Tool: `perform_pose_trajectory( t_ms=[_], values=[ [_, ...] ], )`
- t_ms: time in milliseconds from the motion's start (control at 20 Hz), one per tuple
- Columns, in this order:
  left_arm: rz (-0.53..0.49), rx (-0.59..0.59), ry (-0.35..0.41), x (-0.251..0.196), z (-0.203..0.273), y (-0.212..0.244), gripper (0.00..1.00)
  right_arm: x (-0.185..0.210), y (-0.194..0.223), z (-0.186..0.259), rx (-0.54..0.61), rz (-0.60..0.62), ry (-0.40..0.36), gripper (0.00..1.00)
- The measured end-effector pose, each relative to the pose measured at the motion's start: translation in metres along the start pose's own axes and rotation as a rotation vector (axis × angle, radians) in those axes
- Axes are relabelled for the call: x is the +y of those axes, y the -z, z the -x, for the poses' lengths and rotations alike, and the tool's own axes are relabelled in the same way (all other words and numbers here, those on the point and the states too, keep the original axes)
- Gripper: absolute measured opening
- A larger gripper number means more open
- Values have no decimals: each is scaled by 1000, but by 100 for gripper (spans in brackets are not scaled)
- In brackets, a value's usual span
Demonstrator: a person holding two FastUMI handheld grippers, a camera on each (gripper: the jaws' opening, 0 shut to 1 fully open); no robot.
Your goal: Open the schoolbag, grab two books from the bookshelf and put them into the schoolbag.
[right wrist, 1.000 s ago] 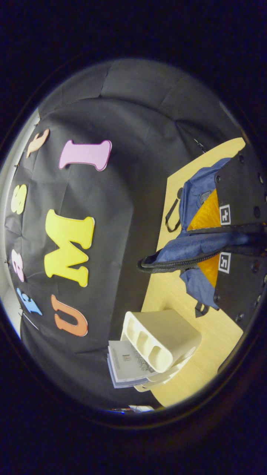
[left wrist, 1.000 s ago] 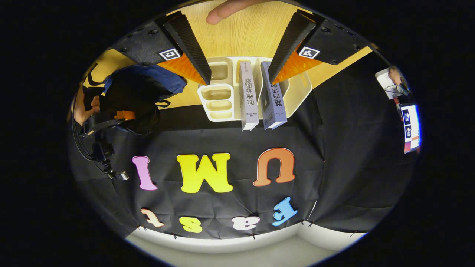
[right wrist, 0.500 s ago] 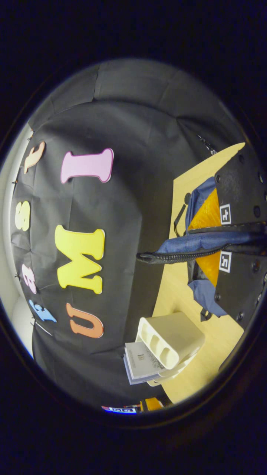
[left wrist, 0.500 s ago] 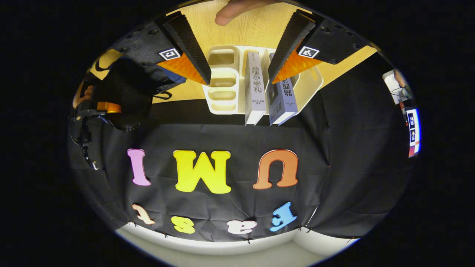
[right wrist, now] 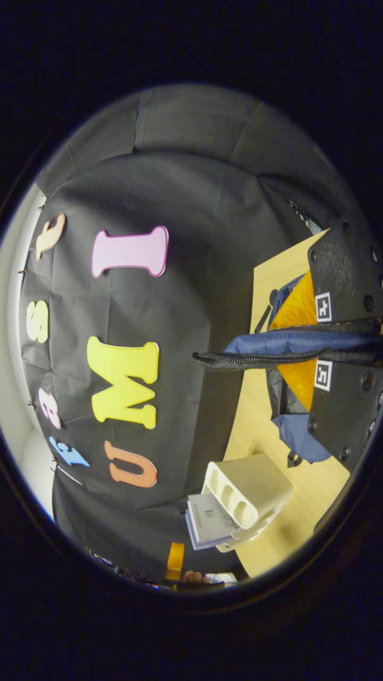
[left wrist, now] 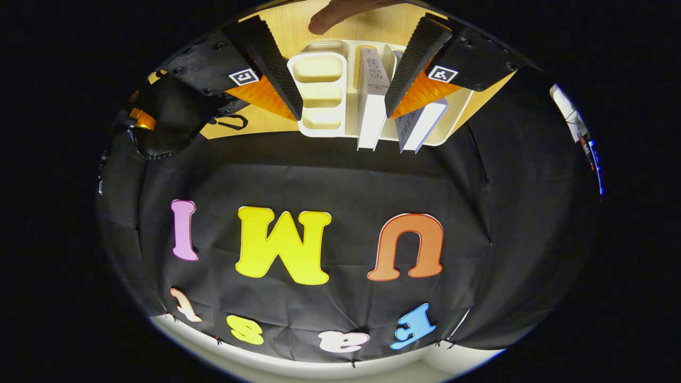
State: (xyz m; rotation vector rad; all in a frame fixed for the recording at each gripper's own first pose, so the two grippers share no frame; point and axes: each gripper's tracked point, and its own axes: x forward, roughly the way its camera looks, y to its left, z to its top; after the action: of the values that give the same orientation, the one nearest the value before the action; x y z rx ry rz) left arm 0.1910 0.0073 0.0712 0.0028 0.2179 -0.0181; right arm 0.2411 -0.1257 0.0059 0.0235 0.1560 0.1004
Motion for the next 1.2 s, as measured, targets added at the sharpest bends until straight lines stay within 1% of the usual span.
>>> perform_pose_trajectory(
  t_ms=[100,200,300,400,450,500,550,600,650,700,750,800,850,900,950,1000,1150,1200],
  values=[
    [-28,61,-12,7,-26,-6,98,0,-1,-1,3,15,-13,11],
    [-26,141,-18,13,-52,-7,98,-1,-1,-3,12,26,-29,12],
    [-74,202,-38,23,-75,-2,98,-3,-4,-5,18,35,-43,12],
    [-111,279,-58,30,-96,7,98,-6,-5,-6,20,42,-55,12],
    [-113,301,-88,36,-109,9,98,-6,-6,-7,24,48,-61,12],
    [-112,344,-106,42,-118,16,97,-6,-3,-9,26,58,-67,12],
    [-117,384,-97,42,-125,24,97,-7,-3,-9,26,60,-71,12],
    [-136,426,-106,46,-131,32,97,-7,-2,-9,27,64,-77,11],
    [-158,478,-133,55,-133,39,97,-7,-3,-8,23,64,-82,11],
    [-185,518,-134,59,-138,46,95,-6,-2,-8,20,65,-87,11],
    [-187,563,-121,60,-142,54,95,-5,-1,-7,20,68,-93,13],
    [-179,641,-112,61,-139,66,88,-6,-1,-8,19,70,-96,13],
    [-182,689,-97,60,-137,74,82,-5,0,-8,17,74,-99,12],
    [-185,710,-89,64,-142,78,73,-5,2,-8,16,79,-103,12],
    [-181,738,-84,64,-142,81,69,-5,3,-8,14,79,-106,12],
    [-168,760,-80,63,-140,84,67,-5,2,-7,11,80,-111,12],
    [-104,789,-4,39,-143,93,59,-6,5,-9,9,69,-118,11],
    [-99,785,-1,35,-141,92,50,-7,7,-10,14,64,-120,11]
  ],
)
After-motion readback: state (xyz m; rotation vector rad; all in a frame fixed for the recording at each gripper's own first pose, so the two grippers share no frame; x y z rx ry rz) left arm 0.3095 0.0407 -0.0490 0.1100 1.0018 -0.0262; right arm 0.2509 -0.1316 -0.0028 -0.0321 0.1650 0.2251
